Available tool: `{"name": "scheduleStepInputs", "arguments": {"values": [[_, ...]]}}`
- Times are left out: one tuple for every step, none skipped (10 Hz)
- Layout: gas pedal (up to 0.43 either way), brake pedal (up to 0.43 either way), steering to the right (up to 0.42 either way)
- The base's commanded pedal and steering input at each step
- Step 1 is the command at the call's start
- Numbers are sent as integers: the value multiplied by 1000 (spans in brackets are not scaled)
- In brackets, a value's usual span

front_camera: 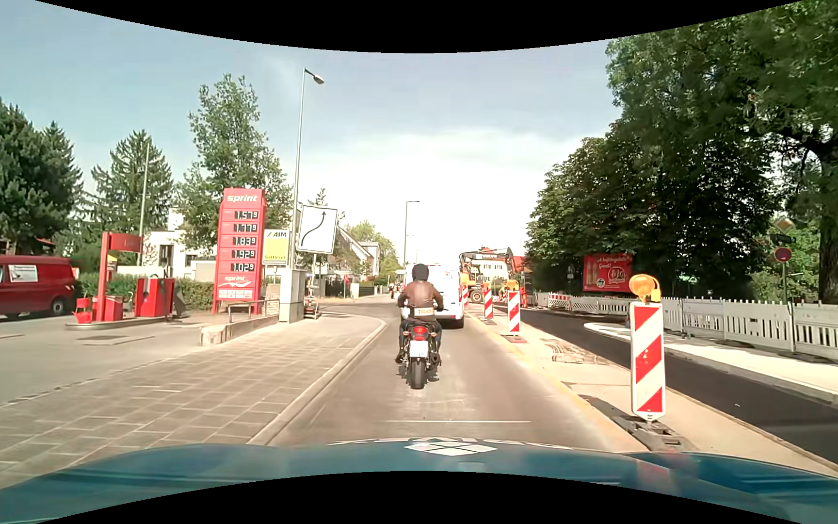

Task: Follow the waypoints while adhering to traffic rules and regulations

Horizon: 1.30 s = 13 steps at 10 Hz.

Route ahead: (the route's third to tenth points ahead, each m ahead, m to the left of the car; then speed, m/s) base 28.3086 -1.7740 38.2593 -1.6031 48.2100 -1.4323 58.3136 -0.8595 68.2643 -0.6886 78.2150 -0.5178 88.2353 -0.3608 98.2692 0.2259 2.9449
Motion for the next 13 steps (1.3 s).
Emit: {"name": "scheduleStepInputs", "arguments": {"values": [[0, 116, 2], [0, 128, 2], [0, 140, 2], [0, 140, 2], [0, 146, 1], [0, 152, 1], [0, 159, 1], [0, 159, 1], [0, 159, 1], [0, 165, 1], [0, 165, 1], [0, 171, 1], [0, 171, 1]]}}
